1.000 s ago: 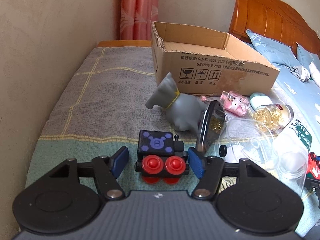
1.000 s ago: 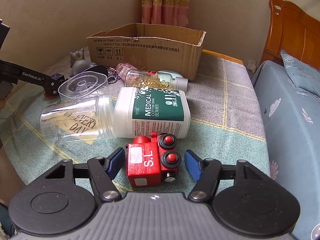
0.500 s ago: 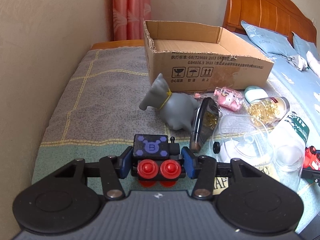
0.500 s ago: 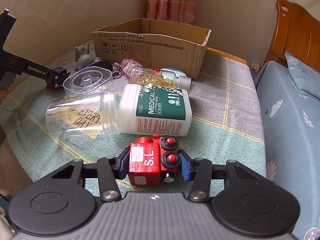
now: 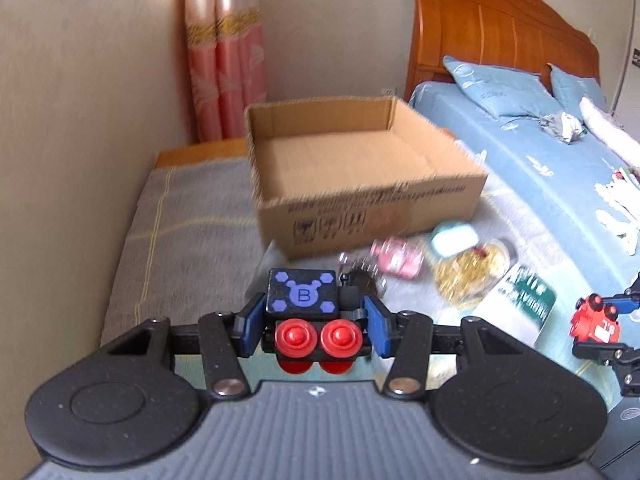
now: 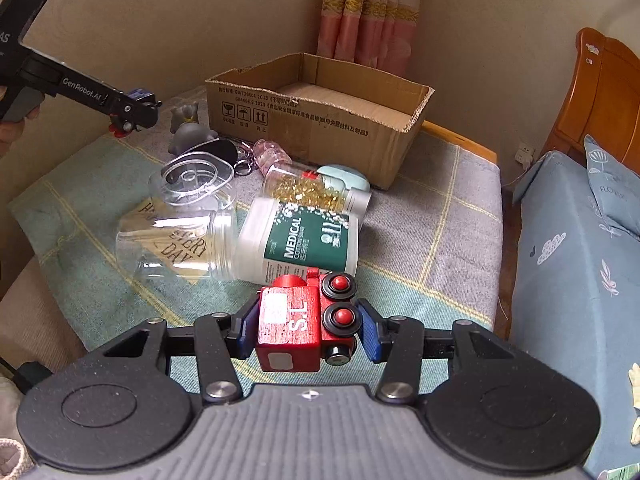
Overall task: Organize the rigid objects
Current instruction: 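Carry the black train into the box and open the left tool while the right carries the red train, then lower the red S.L train into the box and open the right tool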
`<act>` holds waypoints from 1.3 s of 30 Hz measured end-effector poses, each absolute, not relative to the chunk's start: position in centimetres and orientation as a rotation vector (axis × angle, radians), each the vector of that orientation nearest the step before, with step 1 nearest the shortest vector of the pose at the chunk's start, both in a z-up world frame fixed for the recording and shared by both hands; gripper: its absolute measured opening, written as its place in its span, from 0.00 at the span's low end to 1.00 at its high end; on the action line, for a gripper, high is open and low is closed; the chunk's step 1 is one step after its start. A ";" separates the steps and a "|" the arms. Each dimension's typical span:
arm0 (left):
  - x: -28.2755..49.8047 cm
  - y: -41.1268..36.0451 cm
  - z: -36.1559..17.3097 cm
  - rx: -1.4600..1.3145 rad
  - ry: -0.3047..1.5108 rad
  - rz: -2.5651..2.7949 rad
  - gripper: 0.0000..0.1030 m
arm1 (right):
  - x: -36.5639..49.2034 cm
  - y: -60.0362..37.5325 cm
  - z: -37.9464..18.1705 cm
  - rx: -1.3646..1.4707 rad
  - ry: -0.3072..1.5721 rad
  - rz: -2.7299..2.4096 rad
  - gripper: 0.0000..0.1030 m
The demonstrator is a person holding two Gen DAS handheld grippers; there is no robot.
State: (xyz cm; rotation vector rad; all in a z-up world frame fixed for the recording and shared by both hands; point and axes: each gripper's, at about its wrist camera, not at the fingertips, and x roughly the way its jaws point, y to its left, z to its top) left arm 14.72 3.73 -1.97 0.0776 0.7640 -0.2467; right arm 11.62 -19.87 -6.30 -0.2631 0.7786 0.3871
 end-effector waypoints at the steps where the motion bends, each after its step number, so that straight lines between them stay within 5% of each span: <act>1: 15.2 3.4 -1.4 0.087 0.751 -0.259 0.49 | 11.8 -20.0 -5.8 -0.261 0.771 0.395 0.53; 12: 25.6 0.4 0.8 0.167 0.702 -0.243 0.51 | 15.8 -20.3 -1.1 -0.259 0.660 0.418 0.53; 15: 27.0 0.4 0.1 0.167 0.699 -0.207 0.91 | 17.5 -20.0 -0.5 -0.265 0.651 0.413 0.53; 16: 26.9 0.6 0.0 0.158 0.693 -0.205 0.93 | 18.0 -19.9 -0.3 -0.265 0.650 0.410 0.53; 39: 15.6 5.9 -0.2 -0.006 0.613 -0.070 0.99 | 38.6 -14.8 1.3 -0.224 0.760 0.420 0.53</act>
